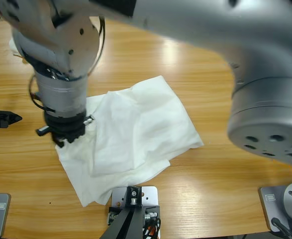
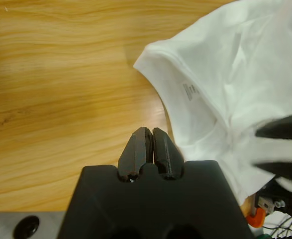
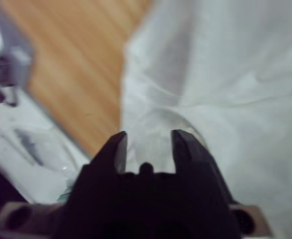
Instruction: Fold clothes
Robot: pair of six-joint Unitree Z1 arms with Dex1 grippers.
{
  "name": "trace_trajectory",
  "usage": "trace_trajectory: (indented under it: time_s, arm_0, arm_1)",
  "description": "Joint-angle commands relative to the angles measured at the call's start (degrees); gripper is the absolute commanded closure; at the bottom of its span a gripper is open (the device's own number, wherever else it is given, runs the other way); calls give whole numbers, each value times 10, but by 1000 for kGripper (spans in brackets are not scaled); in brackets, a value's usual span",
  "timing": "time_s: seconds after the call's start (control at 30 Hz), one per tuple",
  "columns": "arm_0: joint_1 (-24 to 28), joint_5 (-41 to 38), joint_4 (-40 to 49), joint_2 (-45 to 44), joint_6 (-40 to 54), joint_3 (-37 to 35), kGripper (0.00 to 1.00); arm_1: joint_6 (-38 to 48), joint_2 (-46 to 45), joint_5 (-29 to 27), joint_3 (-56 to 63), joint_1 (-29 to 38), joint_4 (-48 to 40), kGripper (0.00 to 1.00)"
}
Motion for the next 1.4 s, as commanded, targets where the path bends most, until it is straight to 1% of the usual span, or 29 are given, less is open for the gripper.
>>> trace_trajectory:
  time_s: [0.03,0.07,0.1,0.13,0.2,0.27,0.3,0.33,0.4,0.5,0.57,0.6,0.63,0.67,0.7,0.73,0.8,0.9,1.0,1.1,1.2,1.23,1.27,1.3,1.33,1.37,1.4]
  arm_0:
    - [1,-9,-10,25,5,20,1000]
    - [0,-9,-11,25,5,19,1000]
    - [-1,-10,-11,25,5,17,1000]
    - [-5,-10,-10,24,6,14,1000]
    - [-20,-10,-10,24,13,7,1000]
    - [-36,-10,-10,24,24,0,1000]
    - [-43,-10,-10,25,30,-4,1000]
    - [-52,-11,-11,25,38,-8,1000]
    - [-71,-15,-16,27,58,-20,1000]
    - [-104,-17,-17,32,86,-39,1000]
    - [-123,-17,-17,36,100,-47,1000]
    - [-131,-17,-17,39,103,-50,1000]
    - [-137,-16,-17,43,105,-52,1000]
    - [-140,-16,-17,46,105,-54,1000]
    - [-142,-16,-17,50,106,-56,1000]
    - [-144,-16,-17,53,106,-58,1000]
    - [-148,-16,-17,61,106,-65,1000]
    - [-167,-21,-28,83,107,-74,1000]
    - [-199,-71,-66,102,128,-74,1000]
    - [-235,-106,-84,126,164,-74,1000]
    - [-258,-145,-94,152,188,-76,1000]
    - [-264,-144,-94,155,189,-76,907]
    - [-267,-133,-93,153,190,-73,694]
    - [-271,-119,-99,149,190,-68,474]
    - [-274,-115,-110,148,190,-63,125]
    - [-275,-106,-117,150,189,-59,14]
    - [-275,-102,-123,157,189,-55,4]
  arm_1:
    - [-43,-84,85,-327,6,-27,21]
    - [-42,-98,74,-325,5,-23,102]
    - [-37,-112,36,-324,5,-4,219]
    - [-33,-124,-21,-322,5,32,284]
    - [-32,-141,-140,-318,5,114,283]
    - [-14,-188,-237,-255,7,121,276]
    - [4,-206,-274,-221,9,121,276]
    - [25,-221,-299,-194,9,121,277]
    - [53,-244,-333,-145,10,121,276]
    - [56,-276,-339,-75,10,119,276]
    - [37,-316,-344,-10,12,110,277]
    - [24,-350,-345,49,13,85,289]
    - [11,-403,-344,142,13,32,352]
    - [7,-469,-339,257,14,-41,416]
    - [6,-531,-333,362,14,-107,443]
    - [6,-577,-332,431,14,-136,446]
    - [10,-627,-331,506,14,-155,441]
    - [40,-663,-322,591,14,-204,441]
    - [87,-669,-303,687,14,-288,441]
    - [146,-668,-283,797,14,-381,437]
    - [181,-675,-280,862,14,-429,437]
    - [183,-677,-279,870,14,-431,437]
    - [184,-680,-278,875,14,-433,437]
    - [184,-682,-276,878,14,-433,437]
    - [184,-684,-273,882,14,-433,437]
    - [185,-686,-270,886,14,-434,437]
    - [187,-687,-266,891,14,-435,437]
